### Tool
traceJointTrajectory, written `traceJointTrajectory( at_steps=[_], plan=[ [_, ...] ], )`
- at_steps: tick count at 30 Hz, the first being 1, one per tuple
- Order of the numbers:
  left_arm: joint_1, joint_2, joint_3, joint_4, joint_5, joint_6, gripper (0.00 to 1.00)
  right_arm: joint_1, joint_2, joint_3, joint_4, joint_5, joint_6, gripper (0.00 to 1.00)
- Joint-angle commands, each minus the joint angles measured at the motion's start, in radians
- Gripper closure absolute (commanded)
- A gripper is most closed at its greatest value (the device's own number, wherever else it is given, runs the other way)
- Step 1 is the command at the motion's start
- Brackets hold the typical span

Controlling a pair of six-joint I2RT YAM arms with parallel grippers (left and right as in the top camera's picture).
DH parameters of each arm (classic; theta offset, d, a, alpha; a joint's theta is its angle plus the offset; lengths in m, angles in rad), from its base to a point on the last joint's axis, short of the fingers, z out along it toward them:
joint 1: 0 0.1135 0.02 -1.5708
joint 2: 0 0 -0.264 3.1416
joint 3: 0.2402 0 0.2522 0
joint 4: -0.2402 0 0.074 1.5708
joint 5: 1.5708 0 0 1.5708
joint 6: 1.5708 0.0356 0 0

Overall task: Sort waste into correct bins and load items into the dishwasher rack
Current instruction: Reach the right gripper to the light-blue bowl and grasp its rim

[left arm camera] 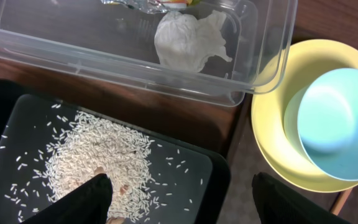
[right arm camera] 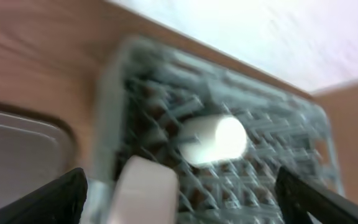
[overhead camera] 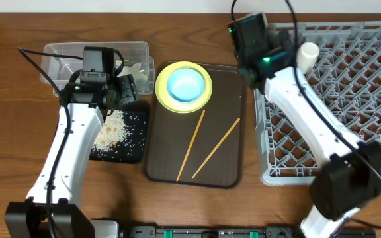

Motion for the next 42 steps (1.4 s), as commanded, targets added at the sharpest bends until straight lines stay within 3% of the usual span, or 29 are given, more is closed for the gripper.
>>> traceJointTrajectory(
  at_steps=[1,4,6,11,15,21,24,29,33,38,42],
  plan=[
    [-0.001,-0.002,-0.010,-0.004,-0.012,-0.002,0.25,0.000,0.009,0.005,0.023,-0.375,-0.051,0.09],
    [0.000,-0.002,-0.010,-0.010,-0.018,-0.030,0.25,0.001,0.040,0.005,0.069,-0.626,-0.049,0.14],
    [0.002,-0.002,-0.010,-0.019,-0.052,-0.087,0.25,0.004,0.067,0.005,0.103,-0.690,-0.013,0.15],
    [0.016,-0.002,-0.010,-0.038,-0.101,-0.142,0.25,0.024,0.158,0.005,0.153,-0.698,0.054,0.22],
    [0.037,-0.002,-0.010,-0.059,-0.130,-0.219,0.25,0.046,0.234,0.005,0.159,-0.699,0.117,0.33],
    [0.078,-0.002,-0.010,-0.071,-0.146,-0.254,0.24,0.079,0.299,0.005,0.165,-0.702,0.141,0.38],
    [0.082,-0.002,-0.010,-0.077,-0.146,-0.253,0.24,0.098,0.325,0.005,0.178,-0.697,0.144,0.49],
    [0.082,-0.002,-0.010,-0.088,-0.146,-0.253,0.25,0.107,0.362,0.004,0.177,-0.641,0.282,0.60],
    [0.082,-0.002,-0.010,-0.089,-0.146,-0.253,0.24,0.107,0.377,0.003,0.185,-0.637,0.306,0.69],
    [0.082,-0.002,-0.010,-0.089,-0.146,-0.253,0.24,0.107,0.377,0.003,0.181,-0.586,0.336,0.96],
    [0.082,-0.002,-0.010,-0.089,-0.146,-0.253,0.24,0.097,0.367,0.010,0.180,-0.576,0.338,0.99]
  ],
)
